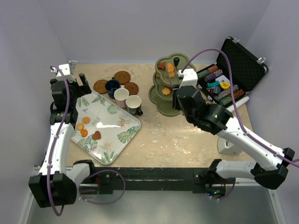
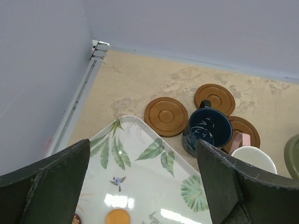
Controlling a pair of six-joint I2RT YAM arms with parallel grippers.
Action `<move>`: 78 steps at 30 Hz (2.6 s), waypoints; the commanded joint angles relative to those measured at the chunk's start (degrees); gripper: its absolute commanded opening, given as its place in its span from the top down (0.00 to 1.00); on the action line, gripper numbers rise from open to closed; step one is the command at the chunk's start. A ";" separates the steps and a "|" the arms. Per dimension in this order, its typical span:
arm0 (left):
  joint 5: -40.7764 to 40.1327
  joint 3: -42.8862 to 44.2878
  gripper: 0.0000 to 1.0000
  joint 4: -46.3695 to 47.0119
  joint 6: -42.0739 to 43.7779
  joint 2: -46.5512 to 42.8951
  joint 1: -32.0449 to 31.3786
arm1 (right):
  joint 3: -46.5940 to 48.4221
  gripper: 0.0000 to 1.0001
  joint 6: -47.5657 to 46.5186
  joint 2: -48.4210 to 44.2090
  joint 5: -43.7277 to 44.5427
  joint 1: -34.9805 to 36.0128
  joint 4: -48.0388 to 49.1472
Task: Serve the afternoon tea
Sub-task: Place the desert on the desert table, then pick up the desert from the tray.
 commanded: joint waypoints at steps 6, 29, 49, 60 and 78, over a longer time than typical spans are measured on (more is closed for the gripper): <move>0.50 0.33 0.01 2.50 0.25 -0.51 -0.24 | -1.07 0.64 2.25 -3.41 -1.07 -2.12 -0.19; 0.59 0.33 0.01 2.50 0.25 -0.16 -0.33 | -3.71 0.57 0.41 -3.94 -1.77 -7.75 0.51; 0.41 0.42 0.01 2.41 0.34 -0.16 -0.33 | -3.44 0.56 -1.43 -4.99 -3.52 -8.01 1.04; 0.32 0.33 0.01 2.41 0.25 0.10 -0.24 | -4.67 0.61 -7.06 -8.51 -13.10 -7.93 4.21; 1.29 -0.02 0.01 2.93 -0.19 0.72 -0.24 | -8.45 0.62 -5.05 0.62 -15.14 11.31 15.88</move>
